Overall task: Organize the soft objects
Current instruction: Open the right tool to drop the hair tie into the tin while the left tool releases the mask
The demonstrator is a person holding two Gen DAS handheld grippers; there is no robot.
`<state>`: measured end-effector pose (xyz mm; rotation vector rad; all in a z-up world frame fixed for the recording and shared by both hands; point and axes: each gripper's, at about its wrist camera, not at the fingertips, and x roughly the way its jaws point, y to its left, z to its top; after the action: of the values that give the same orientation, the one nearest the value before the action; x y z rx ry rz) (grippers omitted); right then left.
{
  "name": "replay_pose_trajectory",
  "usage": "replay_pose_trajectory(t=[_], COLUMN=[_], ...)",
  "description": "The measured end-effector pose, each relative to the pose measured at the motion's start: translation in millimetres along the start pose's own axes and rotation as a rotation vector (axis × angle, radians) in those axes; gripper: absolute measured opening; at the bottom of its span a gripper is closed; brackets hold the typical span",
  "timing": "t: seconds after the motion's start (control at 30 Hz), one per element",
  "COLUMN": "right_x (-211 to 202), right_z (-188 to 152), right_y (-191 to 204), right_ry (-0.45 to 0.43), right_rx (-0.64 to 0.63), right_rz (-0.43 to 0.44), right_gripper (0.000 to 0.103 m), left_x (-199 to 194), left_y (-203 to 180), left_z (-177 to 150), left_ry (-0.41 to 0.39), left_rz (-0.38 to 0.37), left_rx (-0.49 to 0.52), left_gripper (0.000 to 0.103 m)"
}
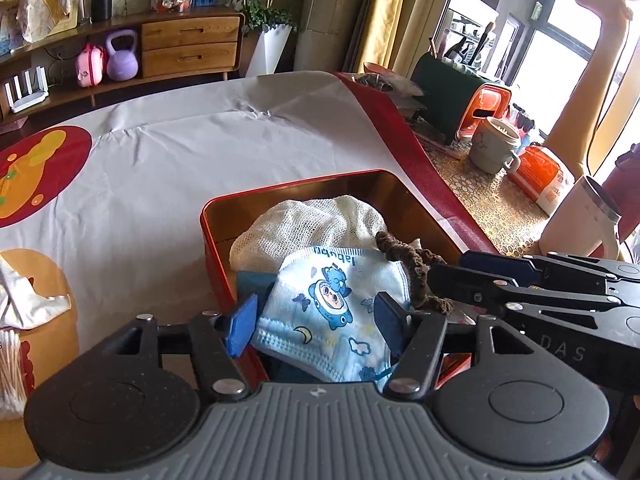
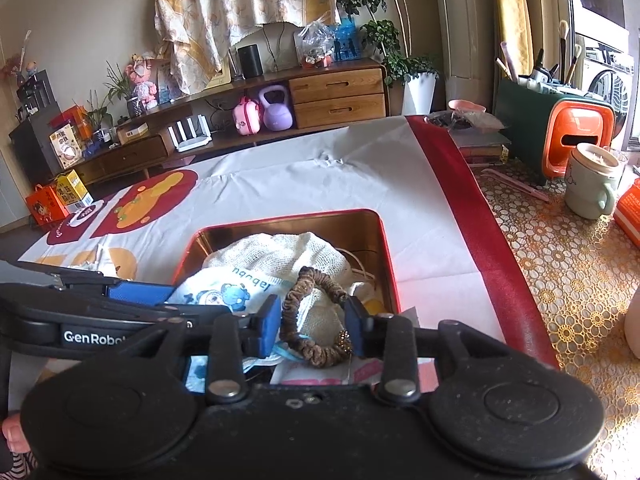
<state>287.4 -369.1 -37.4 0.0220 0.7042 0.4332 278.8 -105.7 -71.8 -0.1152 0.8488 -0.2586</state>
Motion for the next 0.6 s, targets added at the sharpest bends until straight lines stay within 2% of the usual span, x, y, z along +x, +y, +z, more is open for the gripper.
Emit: replay_pose_trajectory(t=[0.2,0.27,0.4,0.6], right_x=[-17,-23,-33,-47], right_z=[1,1,1,-3], right_y=[8,11,19,38], right_ry=[-0.012,-0.018,-0.029,-0.043], right_rx=[-0.019,-0.021,-0.021,-0.031], right_rz=[0.007,0.005,0.01,0.038], right_gripper=[0.045,0.051,0.054,0.063], left_x=[-19,-27,-46,-76], left_y=[-1,0,5,16], left_z=[-4,-6,-9,-17], left_ry=[-0.024,-0.033,-0.058,-0.088], left_rz=[0.003,0.0,0.002,0.007], left_rx=[0.02,0.021,0.02,0.031], left_gripper=[0.063,0.063,0.063,0.063])
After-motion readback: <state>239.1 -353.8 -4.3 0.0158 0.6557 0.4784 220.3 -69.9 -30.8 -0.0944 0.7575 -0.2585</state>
